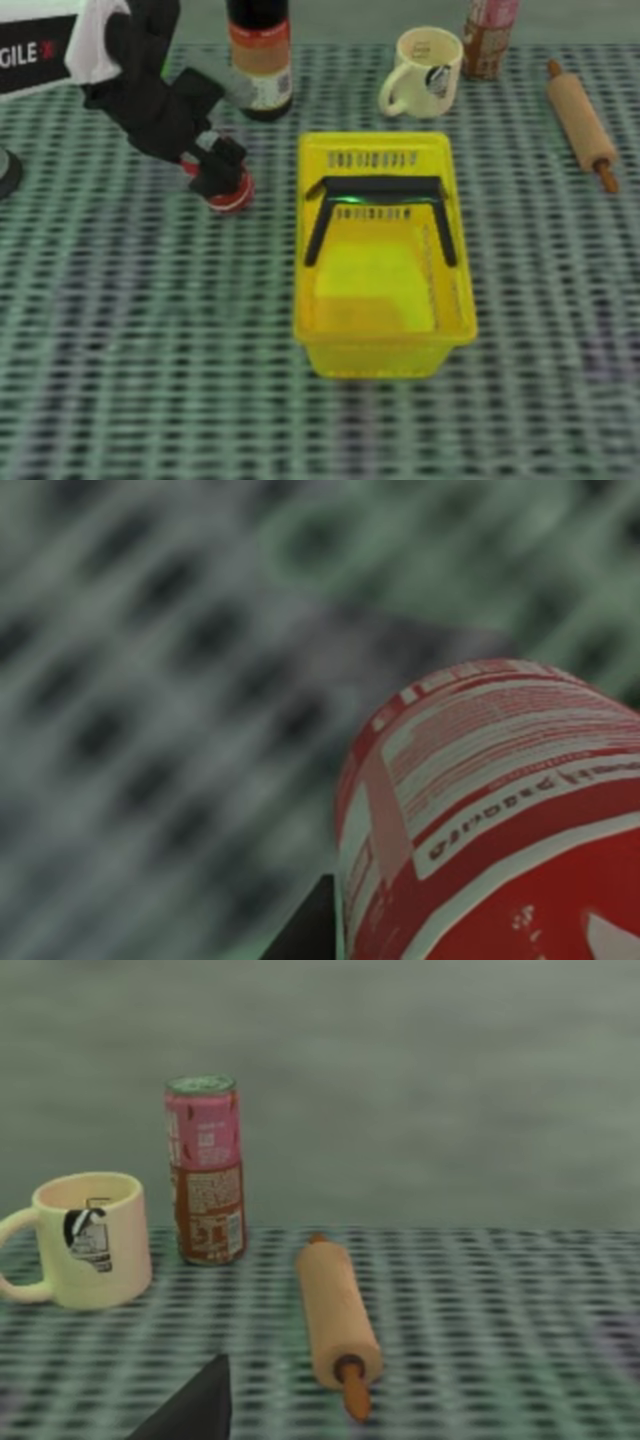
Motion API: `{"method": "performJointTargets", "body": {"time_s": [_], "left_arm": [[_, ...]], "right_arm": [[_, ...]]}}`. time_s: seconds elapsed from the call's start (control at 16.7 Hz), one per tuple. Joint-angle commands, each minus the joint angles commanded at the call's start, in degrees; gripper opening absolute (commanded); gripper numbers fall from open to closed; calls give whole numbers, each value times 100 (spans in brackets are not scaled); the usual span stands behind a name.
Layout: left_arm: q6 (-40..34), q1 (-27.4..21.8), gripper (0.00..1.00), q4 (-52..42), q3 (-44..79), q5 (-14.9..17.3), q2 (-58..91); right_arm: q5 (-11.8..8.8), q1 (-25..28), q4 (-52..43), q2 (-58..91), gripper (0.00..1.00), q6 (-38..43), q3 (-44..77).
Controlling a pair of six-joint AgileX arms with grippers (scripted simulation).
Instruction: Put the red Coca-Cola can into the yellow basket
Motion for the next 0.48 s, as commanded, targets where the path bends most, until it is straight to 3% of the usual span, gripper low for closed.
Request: {"method": "performJointTargets", "body": {"time_s": [0.48], "left_arm": [[-1438,-230,0,4681,-1037,3114,-225]], "right_arm": [[0,0,0,0,100,0,0]]}}
